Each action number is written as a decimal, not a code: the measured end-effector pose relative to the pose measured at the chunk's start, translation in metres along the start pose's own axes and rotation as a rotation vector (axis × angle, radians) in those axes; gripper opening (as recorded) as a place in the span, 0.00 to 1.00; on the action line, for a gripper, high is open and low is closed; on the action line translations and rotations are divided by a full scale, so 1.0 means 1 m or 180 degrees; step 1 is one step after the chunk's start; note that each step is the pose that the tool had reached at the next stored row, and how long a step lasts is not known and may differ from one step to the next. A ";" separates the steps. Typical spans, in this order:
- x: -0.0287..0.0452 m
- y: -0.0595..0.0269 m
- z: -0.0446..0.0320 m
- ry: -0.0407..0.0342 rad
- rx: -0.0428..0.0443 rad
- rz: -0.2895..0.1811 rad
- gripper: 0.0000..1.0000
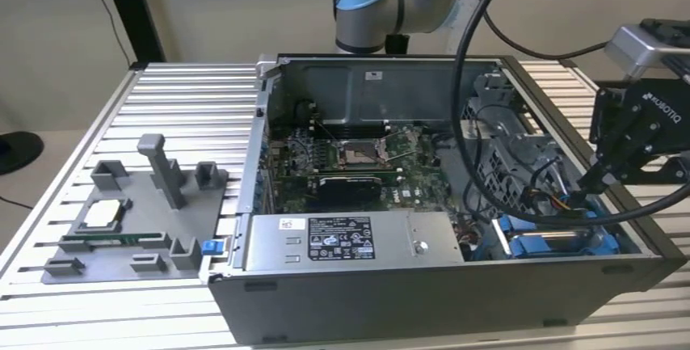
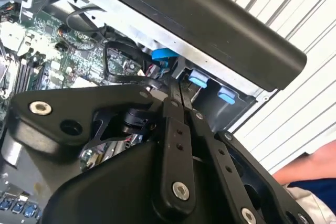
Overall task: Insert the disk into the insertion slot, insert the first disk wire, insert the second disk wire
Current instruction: 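Insert the second disk wire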
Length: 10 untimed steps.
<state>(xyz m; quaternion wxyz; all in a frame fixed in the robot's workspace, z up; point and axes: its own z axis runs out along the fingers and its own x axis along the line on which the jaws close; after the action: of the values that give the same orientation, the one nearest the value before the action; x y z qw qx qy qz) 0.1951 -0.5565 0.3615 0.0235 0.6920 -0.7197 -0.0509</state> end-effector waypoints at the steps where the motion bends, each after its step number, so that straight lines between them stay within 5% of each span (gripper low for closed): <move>1: 0.0000 -0.0001 0.0000 0.0000 0.0000 -0.0002 0.00; 2: 0.0001 -0.0001 0.0000 0.0000 0.0000 -0.0004 0.00; 3: 0.0003 -0.0001 0.0000 0.0001 0.0000 -0.0005 1.00; 10: 0.0009 -0.0003 0.0040 0.0024 -0.0007 -0.0014 1.00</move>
<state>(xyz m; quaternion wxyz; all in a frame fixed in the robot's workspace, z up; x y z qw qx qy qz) 0.1949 -0.5572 0.3574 0.0268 0.6937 -0.7181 -0.0491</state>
